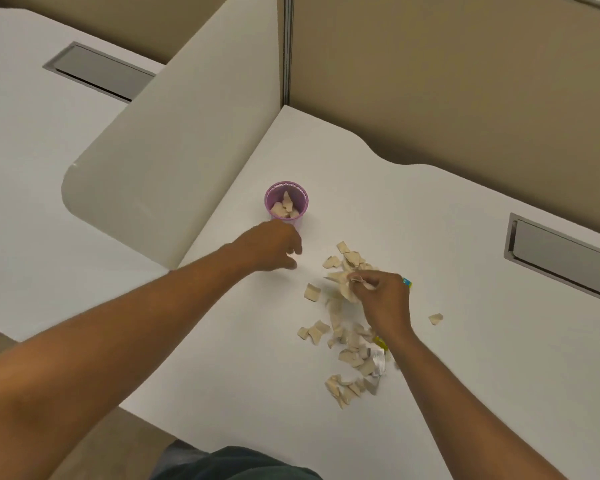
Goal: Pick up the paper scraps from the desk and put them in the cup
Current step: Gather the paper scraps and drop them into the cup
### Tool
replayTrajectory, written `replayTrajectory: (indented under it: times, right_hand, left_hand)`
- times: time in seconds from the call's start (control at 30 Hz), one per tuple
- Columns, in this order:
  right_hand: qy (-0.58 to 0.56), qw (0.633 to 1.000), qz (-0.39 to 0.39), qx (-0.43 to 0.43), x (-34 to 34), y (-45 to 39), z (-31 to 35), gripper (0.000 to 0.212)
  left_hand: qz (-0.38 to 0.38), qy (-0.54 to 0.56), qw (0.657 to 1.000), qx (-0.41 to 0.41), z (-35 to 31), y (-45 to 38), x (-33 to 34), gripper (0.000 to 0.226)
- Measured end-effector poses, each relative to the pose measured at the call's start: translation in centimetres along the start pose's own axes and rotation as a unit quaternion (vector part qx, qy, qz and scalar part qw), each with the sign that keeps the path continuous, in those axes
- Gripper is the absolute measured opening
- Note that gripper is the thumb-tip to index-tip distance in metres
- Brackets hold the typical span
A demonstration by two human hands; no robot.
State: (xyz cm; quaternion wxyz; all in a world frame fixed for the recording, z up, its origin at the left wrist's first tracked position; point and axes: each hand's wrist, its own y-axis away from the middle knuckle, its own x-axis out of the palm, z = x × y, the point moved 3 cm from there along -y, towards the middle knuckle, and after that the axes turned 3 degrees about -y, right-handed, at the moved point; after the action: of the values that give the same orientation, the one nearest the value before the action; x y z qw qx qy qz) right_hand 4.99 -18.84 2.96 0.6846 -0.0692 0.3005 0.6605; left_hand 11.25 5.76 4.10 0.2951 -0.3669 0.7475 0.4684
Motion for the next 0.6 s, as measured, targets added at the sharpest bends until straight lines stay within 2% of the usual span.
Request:
replayTrajectory:
  times: [0.07, 0.2, 0.33, 0.5, 0.6]
  right_hand:
    - [0.018, 0.999, -0.004, -0.042, 0.6, -1.7, 3.1, 0.017]
    - [0.073, 0.985, 0.017, -0.152, 2.8, -5.5, 9.6, 0.022]
    - [0.179, 0.954, 0.063, -0.231, 5.9, -8.8, 14.0, 0.024]
    - [0.367, 0.884, 0.149, -0.247, 10.4, -11.9, 15.1, 0.018]
    - [0.407, 0.858, 0.197, -0.242, 12.1, -12.7, 14.7, 0.020]
  left_hand:
    - [-0.005, -0.042, 0.999, 0.009, 0.9, 0.8, 3.2, 0.047]
    - [0.044, -0.139, 0.989, 0.028, 2.7, 1.2, 8.7, 0.083]
    - [0.061, -0.180, 0.981, 0.037, 4.0, 1.4, 11.5, 0.096]
    - [0.039, -0.180, 0.982, 0.037, 4.2, 1.4, 12.4, 0.104]
    - [0.039, -0.173, 0.984, 0.036, 4.3, 1.2, 12.4, 0.105]
